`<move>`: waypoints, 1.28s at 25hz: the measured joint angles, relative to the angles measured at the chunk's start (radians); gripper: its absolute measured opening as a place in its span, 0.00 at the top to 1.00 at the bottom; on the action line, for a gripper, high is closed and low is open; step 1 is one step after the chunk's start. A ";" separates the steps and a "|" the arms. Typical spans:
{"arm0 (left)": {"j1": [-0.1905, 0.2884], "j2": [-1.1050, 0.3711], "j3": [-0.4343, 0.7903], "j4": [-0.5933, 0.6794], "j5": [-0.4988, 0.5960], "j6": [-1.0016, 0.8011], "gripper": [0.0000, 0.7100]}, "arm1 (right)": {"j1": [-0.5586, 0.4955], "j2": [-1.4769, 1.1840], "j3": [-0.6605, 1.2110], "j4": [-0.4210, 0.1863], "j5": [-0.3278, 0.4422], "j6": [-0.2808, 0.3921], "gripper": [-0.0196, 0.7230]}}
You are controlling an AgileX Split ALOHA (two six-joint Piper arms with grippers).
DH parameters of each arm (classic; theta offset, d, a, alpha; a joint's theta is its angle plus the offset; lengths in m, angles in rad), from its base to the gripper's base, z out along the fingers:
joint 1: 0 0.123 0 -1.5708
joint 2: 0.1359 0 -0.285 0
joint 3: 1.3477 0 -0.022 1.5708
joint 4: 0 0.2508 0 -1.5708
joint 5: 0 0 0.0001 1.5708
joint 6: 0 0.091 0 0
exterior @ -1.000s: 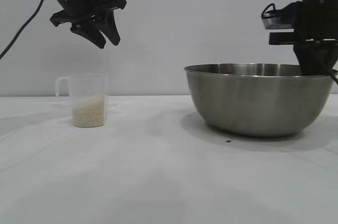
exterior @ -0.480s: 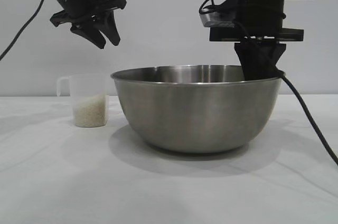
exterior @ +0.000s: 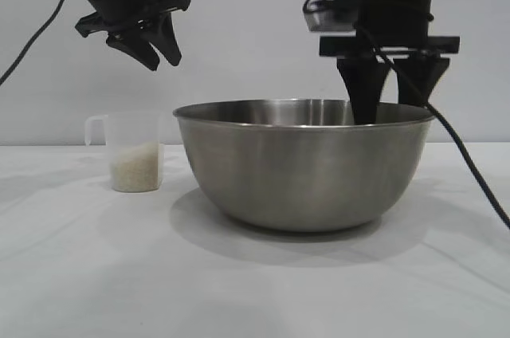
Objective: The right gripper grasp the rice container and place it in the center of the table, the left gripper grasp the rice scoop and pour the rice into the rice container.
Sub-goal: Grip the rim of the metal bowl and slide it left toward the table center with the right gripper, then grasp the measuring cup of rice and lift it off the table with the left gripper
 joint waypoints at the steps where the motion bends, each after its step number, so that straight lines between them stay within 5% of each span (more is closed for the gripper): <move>1: 0.000 -0.002 0.000 0.002 0.000 0.000 0.68 | 0.019 -0.073 0.114 -0.015 -0.113 0.000 0.38; 4: 0.000 -0.003 0.000 0.004 0.000 0.000 0.68 | 0.076 -0.272 0.439 -0.126 -0.426 -0.002 0.38; 6: 0.000 -0.004 0.000 0.006 0.000 0.000 0.68 | 0.082 -0.373 0.566 -0.153 -0.465 0.014 0.38; 8: 0.000 -0.010 0.000 0.006 0.022 0.000 0.68 | 0.071 -0.477 0.631 -0.155 -0.326 0.081 0.38; 13: 0.000 -0.016 0.000 0.036 0.073 -0.003 0.68 | 0.071 -0.655 0.638 -0.103 -0.064 0.106 0.38; 22: 0.000 -0.054 0.000 0.053 0.077 -0.003 0.68 | 0.071 -1.049 0.782 0.039 0.152 0.109 0.38; 32: 0.000 -0.076 0.000 0.076 0.146 0.087 0.68 | 0.071 -1.355 0.826 0.042 0.396 0.110 0.38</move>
